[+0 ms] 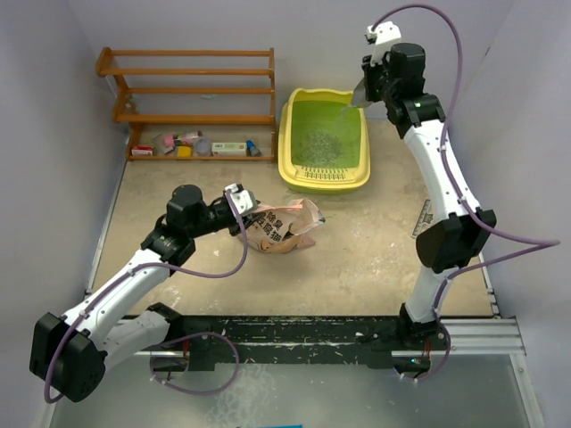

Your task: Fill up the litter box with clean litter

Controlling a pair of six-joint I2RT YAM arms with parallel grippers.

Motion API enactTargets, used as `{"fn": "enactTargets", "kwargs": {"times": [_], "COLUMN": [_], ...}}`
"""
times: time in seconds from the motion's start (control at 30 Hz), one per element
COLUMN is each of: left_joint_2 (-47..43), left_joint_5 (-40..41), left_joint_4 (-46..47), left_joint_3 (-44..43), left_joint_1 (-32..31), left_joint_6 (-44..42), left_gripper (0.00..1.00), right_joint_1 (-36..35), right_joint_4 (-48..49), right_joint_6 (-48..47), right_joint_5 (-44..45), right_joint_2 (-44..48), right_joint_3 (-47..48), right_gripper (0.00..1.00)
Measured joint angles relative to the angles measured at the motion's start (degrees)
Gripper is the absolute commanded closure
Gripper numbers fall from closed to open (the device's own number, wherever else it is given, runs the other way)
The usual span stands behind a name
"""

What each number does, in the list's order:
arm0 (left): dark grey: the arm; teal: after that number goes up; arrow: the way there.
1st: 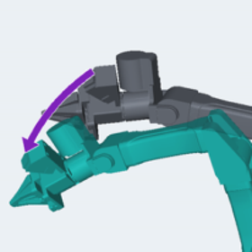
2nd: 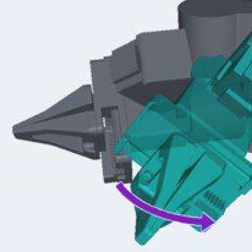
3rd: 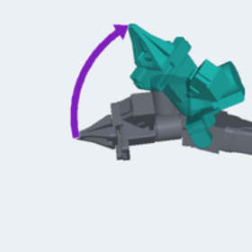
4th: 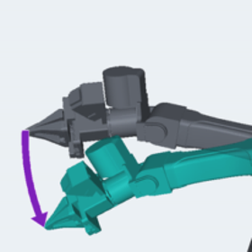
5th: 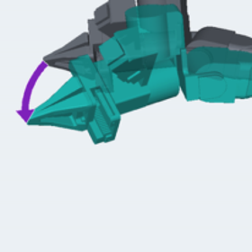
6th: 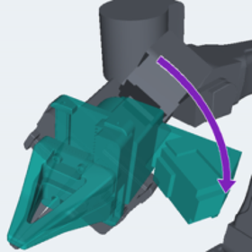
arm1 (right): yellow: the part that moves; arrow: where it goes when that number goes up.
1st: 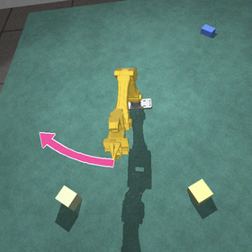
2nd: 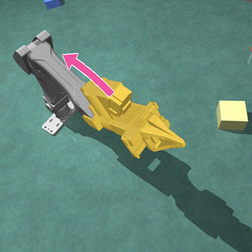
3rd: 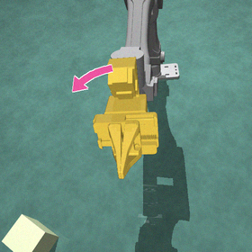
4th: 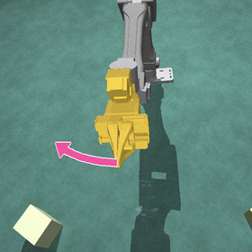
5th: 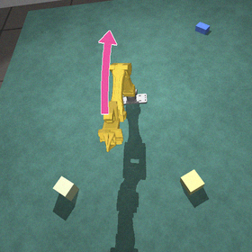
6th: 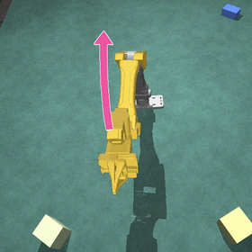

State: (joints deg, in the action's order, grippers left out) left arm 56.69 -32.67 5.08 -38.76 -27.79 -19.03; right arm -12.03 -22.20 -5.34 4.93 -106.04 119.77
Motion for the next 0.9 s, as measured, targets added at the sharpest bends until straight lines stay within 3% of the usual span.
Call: {"fn": "enactTargets", "kwargs": {"times": [0.3, 0.57, 0.73, 0.9], "left_joint_2": [0.0, 0.0, 0.0, -0.1], "left_joint_5": [0.0, 0.0, 0.0, -0.1], "left_joint_4": [0.0, 0.0, 0.0, 0.0], "left_joint_3": [0.0, 0.0, 0.0, 0.0], "left_joint_1": [0.0, 0.0, 0.0, 0.0], "left_joint_6": [0.0, 0.0, 0.0, 0.0], "left_gripper": [0.60, 0.60, 0.60, 0.63], "right_joint_1": [-5.6, -6.2, -6.2, -6.2], "right_joint_4": [-1.6, -1.3, -1.2, -2.4], "right_joint_6": [-11.9, -18.0, -18.8, -13.9], "right_joint_5": [2.1, 5.0, 5.0, 3.8], "right_joint_2": [-1.6, -1.6, -1.4, 2.1], "right_joint_3": [1.2, -0.6, -2.2, -7.7], "right_gripper": [1.00, 1.00, 1.00, 1.00]}}
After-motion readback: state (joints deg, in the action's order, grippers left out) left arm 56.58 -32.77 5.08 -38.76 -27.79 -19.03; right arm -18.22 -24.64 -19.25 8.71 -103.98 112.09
